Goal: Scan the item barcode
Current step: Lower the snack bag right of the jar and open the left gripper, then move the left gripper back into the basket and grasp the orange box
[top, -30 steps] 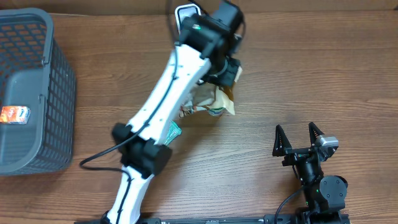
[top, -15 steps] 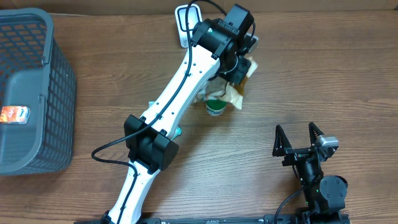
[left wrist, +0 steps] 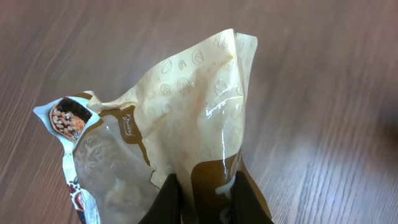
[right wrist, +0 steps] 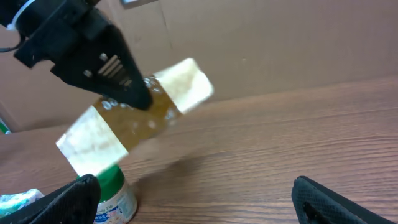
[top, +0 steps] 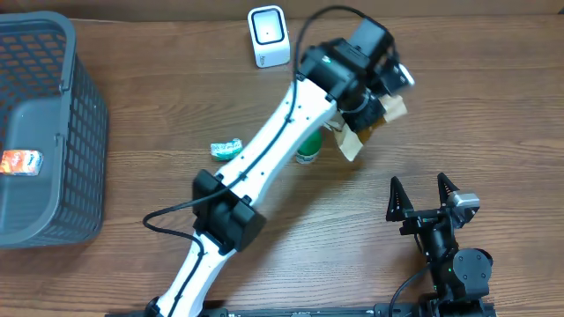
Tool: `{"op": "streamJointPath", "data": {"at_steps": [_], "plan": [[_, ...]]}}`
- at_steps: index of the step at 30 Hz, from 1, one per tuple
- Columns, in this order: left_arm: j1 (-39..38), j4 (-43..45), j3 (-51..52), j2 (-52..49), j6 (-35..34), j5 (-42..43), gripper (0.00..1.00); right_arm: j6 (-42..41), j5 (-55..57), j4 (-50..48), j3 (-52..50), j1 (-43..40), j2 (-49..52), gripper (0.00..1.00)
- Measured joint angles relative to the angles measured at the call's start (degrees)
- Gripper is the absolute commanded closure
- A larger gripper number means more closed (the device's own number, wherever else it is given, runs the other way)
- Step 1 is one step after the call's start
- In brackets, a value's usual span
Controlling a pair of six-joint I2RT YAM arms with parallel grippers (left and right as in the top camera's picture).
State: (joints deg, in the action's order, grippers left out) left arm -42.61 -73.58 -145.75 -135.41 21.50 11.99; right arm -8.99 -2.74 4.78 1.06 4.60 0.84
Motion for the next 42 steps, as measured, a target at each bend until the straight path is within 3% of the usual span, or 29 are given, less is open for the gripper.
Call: {"op": "streamJointPath", "data": {"at_steps": [4,13,14,18,20,23,32,37,42], "plan": [[-2.5,0.3,0.0,-1.9,3.6,0.3,0.96,0.0,0.0,0.0,0.0,0.0,0.0,0.00],[-3.0,-1.6,0.3,-6.0,3.8,3.3,0.95,0.0,0.0,0.0,0.0,0.0,0.0,0.00],[-2.8,-1.6,0.3,-6.0,3.7,4.1,0.88,0.0,0.0,0.0,0.0,0.0,0.0,0.00],[-2.7,-2.3,0.3,-6.0,3.2,7.9,0.44,0.0,0.0,0.0,0.0,0.0,0.0,0.00],[-2.7,-2.8,0.3,-6.0,2.6,10.1,0.16,0.0,0.0,0.0,0.0,0.0,0.0,0.00],[-2.7,-2.8,0.3,-6.0,2.4,11.6,0.00,0.0,0.0,0.0,0.0,0.0,0.0,0.00],[-0.3,-2.8,-0.2,-5.7,-2.8,11.2,0.00,0.0,0.0,0.0,0.0,0.0,0.0,0.00],[5.9,-3.2,-3.5,-3.2,-11.2,4.2,0.00,0.0,0.0,0.0,0.0,0.0,0.0,0.00],[14.8,-3.0,-6.3,5.8,-16.8,0.4,0.00,0.0,0.0,0.0,0.0,0.0,0.0,0.00]]}}
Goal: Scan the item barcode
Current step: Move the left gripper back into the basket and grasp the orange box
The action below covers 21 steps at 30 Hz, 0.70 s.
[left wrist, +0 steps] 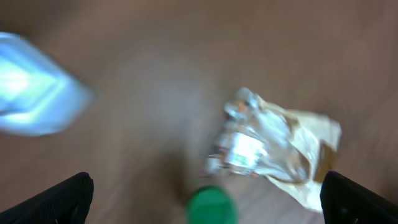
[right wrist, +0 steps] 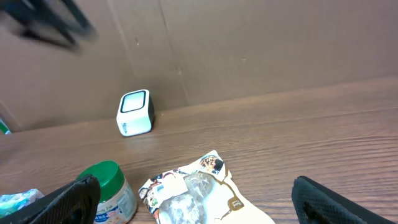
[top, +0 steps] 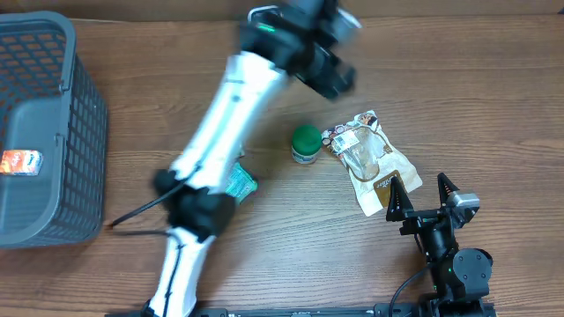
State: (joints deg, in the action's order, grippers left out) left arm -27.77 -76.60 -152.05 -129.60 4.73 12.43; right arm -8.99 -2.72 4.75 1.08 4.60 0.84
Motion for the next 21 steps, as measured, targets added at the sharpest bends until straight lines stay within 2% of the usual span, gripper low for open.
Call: {"op": "streamJointPath", "data": {"at_steps": [7,9,11,16,21], "plan": [[10.3,-1.2,-2.5,16.2,-1.6,-0.7,0.00,0.0,0.0,0.0,0.0,0.0,0.0,0.00],[13.4,-3.8,-2.9,19.7,-1.8,-1.0,0.07,0.0,0.0,0.0,0.0,0.0,0.0,0.00],[16.7,-6.2,-2.9,21.8,-2.7,-2.0,0.08,0.0,0.0,0.0,0.0,0.0,0.0,0.00],[29.4,-12.6,-2.9,23.6,-11.8,-9.3,0.09,0.0,0.0,0.0,0.0,0.0,0.0,0.00],[46.0,-18.1,-2.4,23.6,-23.6,-14.3,0.10,0.0,0.0,0.0,0.0,0.0,0.0,0.00]]}}
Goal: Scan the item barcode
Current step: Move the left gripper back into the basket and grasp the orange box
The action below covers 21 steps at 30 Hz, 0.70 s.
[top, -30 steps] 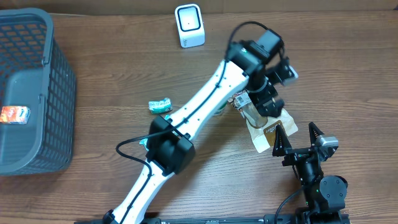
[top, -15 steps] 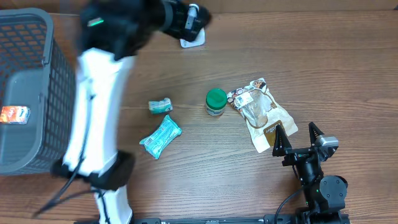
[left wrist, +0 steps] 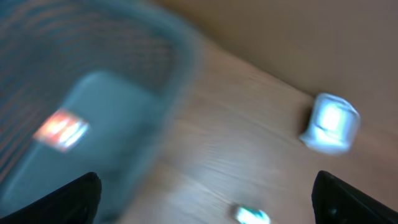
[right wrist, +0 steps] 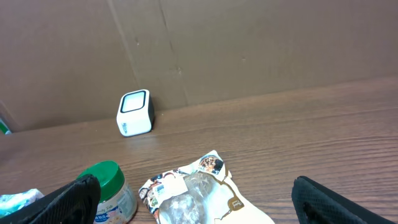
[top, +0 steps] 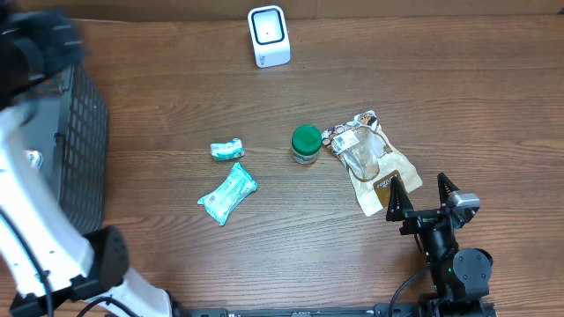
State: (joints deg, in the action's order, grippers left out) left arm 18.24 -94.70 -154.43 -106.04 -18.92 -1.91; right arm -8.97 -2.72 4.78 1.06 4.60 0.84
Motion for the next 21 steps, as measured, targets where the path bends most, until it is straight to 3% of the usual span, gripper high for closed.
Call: {"op": "streamJointPath", "data": {"at_steps": [4,8,21], "plan": [[10.5,-0.5,0.8,-0.1,-6.0,-1.8,0.12,0.0,0.0,0.0,0.0,0.0,0.0,0.00],[16.0,0.4,2.5,-1.4,-8.7,-3.1,0.12,0.0,0.0,0.0,0.0,0.0,0.0,0.00],[18.0,1.2,6.1,-22.0,-11.0,-6.4,0.16,0.0,0.0,0.0,0.0,0.0,0.0,0.00]]}}
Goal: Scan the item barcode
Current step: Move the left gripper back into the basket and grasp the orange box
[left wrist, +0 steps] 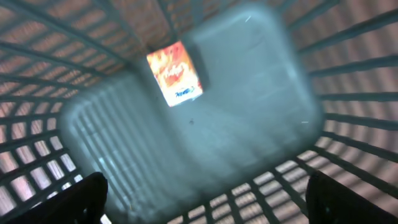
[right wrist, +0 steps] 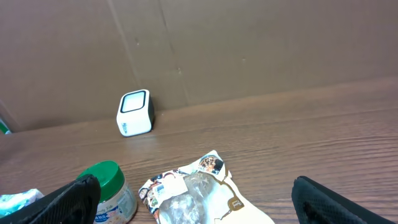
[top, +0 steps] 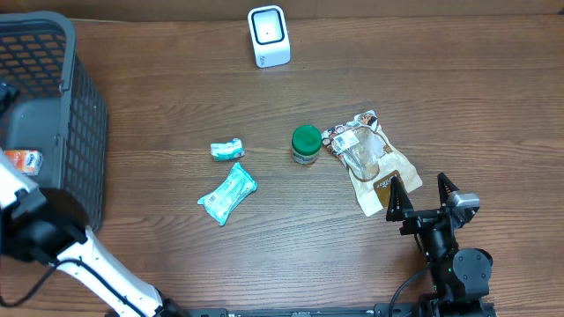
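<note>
The white barcode scanner stands at the table's far edge. An orange packet lies on the floor of the dark mesh basket. My left gripper hangs open over the basket's inside, looking down on that packet, with nothing between its fingers. The brown-and-clear snack bag lies flat on the wood. My right gripper stands open just in front of the bag, holding nothing.
A green-lidded jar stands left of the snack bag. Two teal packets lie mid-table. The left arm runs up the table's left edge beside the basket. A cardboard wall backs the table.
My left gripper was at the basket's edge with the scanner still in its view. It is now over the basket's inside, facing down at the orange packet. The right arm has not moved.
My left gripper first held the snack bag in the air above the jar. Then the bag lay flat to the right of the jar and the gripper was open near the scanner. After that the left arm was over at the basket, and now it hangs inside it.
</note>
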Tool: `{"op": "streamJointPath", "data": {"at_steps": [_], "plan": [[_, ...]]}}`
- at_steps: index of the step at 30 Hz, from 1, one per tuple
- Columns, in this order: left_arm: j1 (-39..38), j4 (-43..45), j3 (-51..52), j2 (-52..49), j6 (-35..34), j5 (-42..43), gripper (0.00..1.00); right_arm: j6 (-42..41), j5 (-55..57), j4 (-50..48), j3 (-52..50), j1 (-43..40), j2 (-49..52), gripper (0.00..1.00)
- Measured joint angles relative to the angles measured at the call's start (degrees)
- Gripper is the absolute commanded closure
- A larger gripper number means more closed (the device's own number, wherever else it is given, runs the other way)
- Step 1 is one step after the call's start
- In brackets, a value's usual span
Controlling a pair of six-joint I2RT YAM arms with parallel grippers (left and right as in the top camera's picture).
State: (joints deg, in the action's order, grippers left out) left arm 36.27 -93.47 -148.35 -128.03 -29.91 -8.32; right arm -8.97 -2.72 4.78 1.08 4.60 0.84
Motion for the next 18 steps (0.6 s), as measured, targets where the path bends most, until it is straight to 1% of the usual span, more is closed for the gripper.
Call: {"op": "streamJointPath", "data": {"at_steps": [4,10,13,18], "plan": [[0.0,0.1,0.2,-3.5,-0.1,-1.5,0.16,0.0,0.0,0.0,0.0,0.0,0.0,0.00],[0.1,2.2,1.0,-4.3,-0.2,-3.6,0.16,0.0,0.0,0.0,0.0,0.0,0.0,0.00],[0.3,4.2,4.8,-4.3,-0.2,-4.3,0.16,0.0,0.0,0.0,0.0,0.0,0.0,0.00],[0.7,9.6,14.9,-4.4,-0.2,-4.8,0.16,0.0,0.0,0.0,0.0,0.0,0.0,0.00]]}}
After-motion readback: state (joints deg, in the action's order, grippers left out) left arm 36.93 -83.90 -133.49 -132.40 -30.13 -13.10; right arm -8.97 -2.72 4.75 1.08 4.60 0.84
